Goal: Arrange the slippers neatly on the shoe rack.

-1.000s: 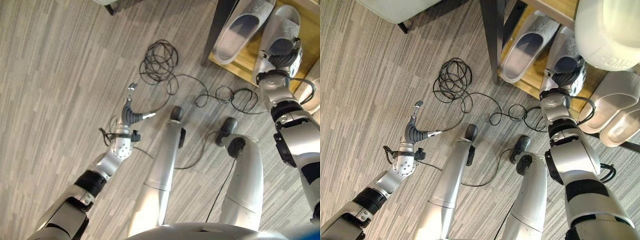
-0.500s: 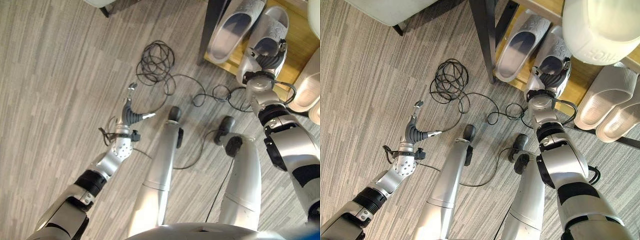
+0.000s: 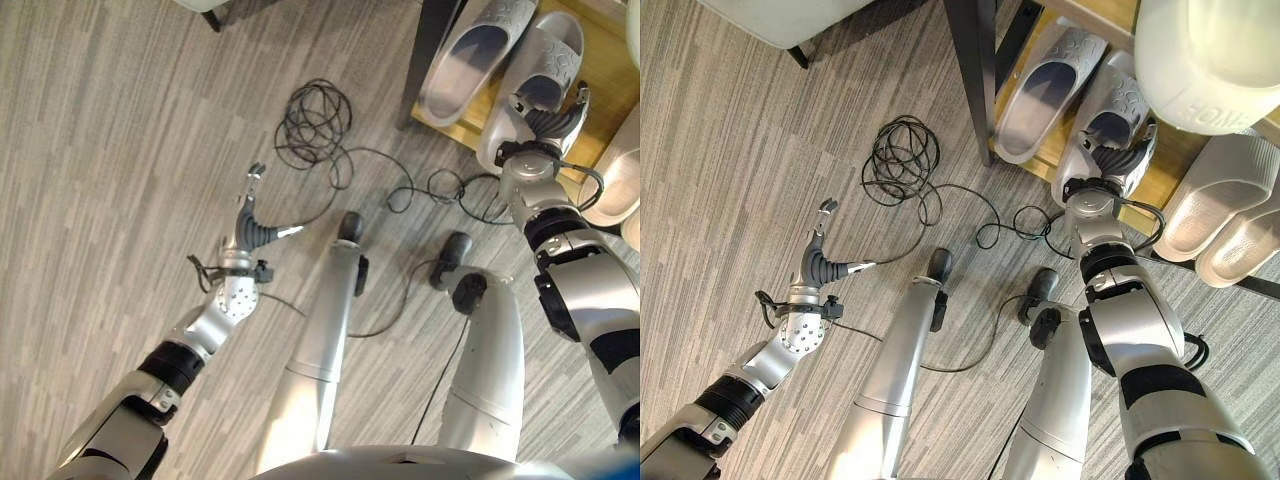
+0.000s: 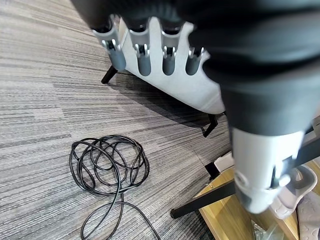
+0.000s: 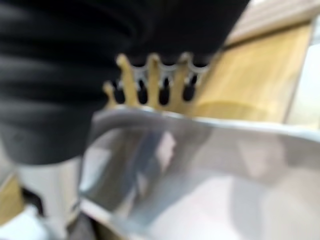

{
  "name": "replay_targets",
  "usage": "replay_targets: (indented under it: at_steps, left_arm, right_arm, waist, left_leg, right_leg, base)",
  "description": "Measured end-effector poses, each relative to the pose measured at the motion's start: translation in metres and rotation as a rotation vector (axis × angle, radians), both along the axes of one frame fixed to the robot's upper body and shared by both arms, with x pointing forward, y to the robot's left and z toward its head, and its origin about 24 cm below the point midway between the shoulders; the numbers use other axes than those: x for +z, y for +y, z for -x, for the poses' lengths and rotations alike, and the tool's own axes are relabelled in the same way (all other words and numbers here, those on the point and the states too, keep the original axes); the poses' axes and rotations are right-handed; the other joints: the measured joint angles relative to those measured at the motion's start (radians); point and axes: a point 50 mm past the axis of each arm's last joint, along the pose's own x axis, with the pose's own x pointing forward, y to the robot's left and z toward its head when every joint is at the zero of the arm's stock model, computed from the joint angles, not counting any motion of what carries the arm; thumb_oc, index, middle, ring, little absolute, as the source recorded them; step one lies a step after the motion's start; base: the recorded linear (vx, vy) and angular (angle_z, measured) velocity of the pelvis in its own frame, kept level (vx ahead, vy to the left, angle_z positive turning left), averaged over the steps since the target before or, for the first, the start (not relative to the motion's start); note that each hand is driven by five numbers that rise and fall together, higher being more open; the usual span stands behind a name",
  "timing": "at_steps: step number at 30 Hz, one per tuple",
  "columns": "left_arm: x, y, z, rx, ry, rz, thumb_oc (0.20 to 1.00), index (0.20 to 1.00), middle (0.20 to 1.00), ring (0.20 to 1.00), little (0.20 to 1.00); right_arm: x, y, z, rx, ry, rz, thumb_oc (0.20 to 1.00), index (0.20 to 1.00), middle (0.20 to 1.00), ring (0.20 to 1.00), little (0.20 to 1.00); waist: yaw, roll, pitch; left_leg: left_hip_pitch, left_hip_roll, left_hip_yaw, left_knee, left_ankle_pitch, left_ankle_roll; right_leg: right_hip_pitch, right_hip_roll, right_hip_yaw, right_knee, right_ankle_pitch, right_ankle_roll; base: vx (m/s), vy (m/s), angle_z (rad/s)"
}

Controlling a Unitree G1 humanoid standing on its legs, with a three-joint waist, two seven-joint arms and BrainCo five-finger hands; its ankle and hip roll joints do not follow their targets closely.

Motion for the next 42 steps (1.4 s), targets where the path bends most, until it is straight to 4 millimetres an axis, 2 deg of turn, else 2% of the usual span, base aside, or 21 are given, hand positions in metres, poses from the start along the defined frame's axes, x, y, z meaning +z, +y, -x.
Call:
replay_targets:
  at_steps: [5,10,14,17,22,28,36,42]
  left_arm:
    - [0.0,0.0,0.0,0.0,-0.001,-0.003,1.0,1.0,1.0,1.0,1.0]
    - [0.002,0.0,0.0,-0.01,-0.014,-0.044,1.0,1.0,1.0,1.0,1.0]
    - [0.004,0.0,0.0,-0.013,-0.022,-0.048,1.0,1.0,1.0,1.0,1.0]
    - [0.009,0.001,-0.001,-0.019,-0.041,-0.088,1.0,1.0,1.0,1.0,1.0]
    - [0.009,0.001,-0.001,-0.028,-0.052,-0.134,1.0,1.0,1.0,1.0,1.0]
    - [0.013,-0.004,0.001,-0.051,-0.071,-0.139,1.0,1.0,1.0,1.0,1.0]
    - [0.017,-0.008,0.004,-0.061,-0.111,-0.147,1.0,1.0,1.0,1.0,1.0]
    - [0.013,-0.01,0.006,-0.076,-0.099,-0.155,1.0,1.0,1.0,1.0,1.0]
  right_arm:
    - [0.0,0.001,0.0,0.007,-0.013,-0.042,1.0,1.0,1.0,1.0,1.0]
    - [0.007,0.007,0.0,0.043,-0.118,-0.13,1.0,1.0,1.0,1.0,1.0]
    - [0.003,0.013,-0.001,0.075,-0.134,-0.192,1.0,1.0,1.0,1.0,1.0]
    - [-0.005,0.017,-0.001,0.092,-0.152,-0.298,1.0,1.0,1.0,1.0,1.0]
    - [-0.004,0.018,0.0,0.103,-0.278,-0.499,1.0,1.0,1.0,1.0,1.0]
    - [-0.005,0.015,0.001,0.103,-0.346,-0.621,1.0,1.0,1.0,1.0,1.0]
    - [-0.004,0.009,0.003,0.092,-0.364,-0.628,1.0,1.0,1.0,1.0,1.0]
    - [-0.002,0.005,0.004,0.073,-0.373,-0.616,1.0,1.0,1.0,1.0,1.0]
  waist:
    - [0.002,0.0,0.0]
    - [0.001,0.0,0.0]
    - [0.002,0.0,0.0]
    - [0.003,0.0,0.0]
    - [0.0,0.0,0.0]
    - [0.003,0.002,-0.001]
    - [0.007,0.03,-0.017]
    - [0.009,0.036,-0.02]
  left_leg:
    - [-0.002,0.0,0.0,0.0,0.0,0.0]
    - [-0.002,0.0,0.0,0.001,0.0,0.0]
    - [0.001,0.0,0.002,-0.003,0.002,-0.001]
    - [0.003,0.0,0.002,-0.009,0.004,-0.003]
    - [0.007,-0.001,0.0,-0.018,0.006,-0.005]
    - [0.007,-0.002,-0.001,-0.018,0.008,-0.007]
    - [0.007,-0.009,-0.007,-0.022,0.009,-0.009]
    - [0.007,-0.013,-0.012,-0.034,0.015,-0.015]
  right_leg:
    - [-0.002,0.0,0.0,0.001,-0.001,0.0]
    - [-0.002,0.0,0.0,0.003,-0.001,0.0]
    - [-0.001,0.0,0.002,0.0,0.001,0.0]
    - [-0.002,-0.001,0.002,0.0,0.0,-0.001]
    - [-0.002,-0.001,0.001,-0.001,-0.002,-0.005]
    - [-0.002,-0.001,0.001,0.002,-0.006,-0.011]
    - [-0.002,-0.007,-0.001,0.007,-0.009,-0.007]
    - [-0.002,-0.012,-0.008,0.003,-0.01,-0.01]
  base:
    - [0.0,0.0,0.0]
    - [0.0,0.0,0.0]
    - [-0.03,-0.008,0.0]
    - [0.0,0.0,0.0]
    - [0.0,0.0,0.0]
    - [0.0,0.0,0.0]
    - [0.01,-0.012,0.02]
    - [0.0,-0.009,0.03]
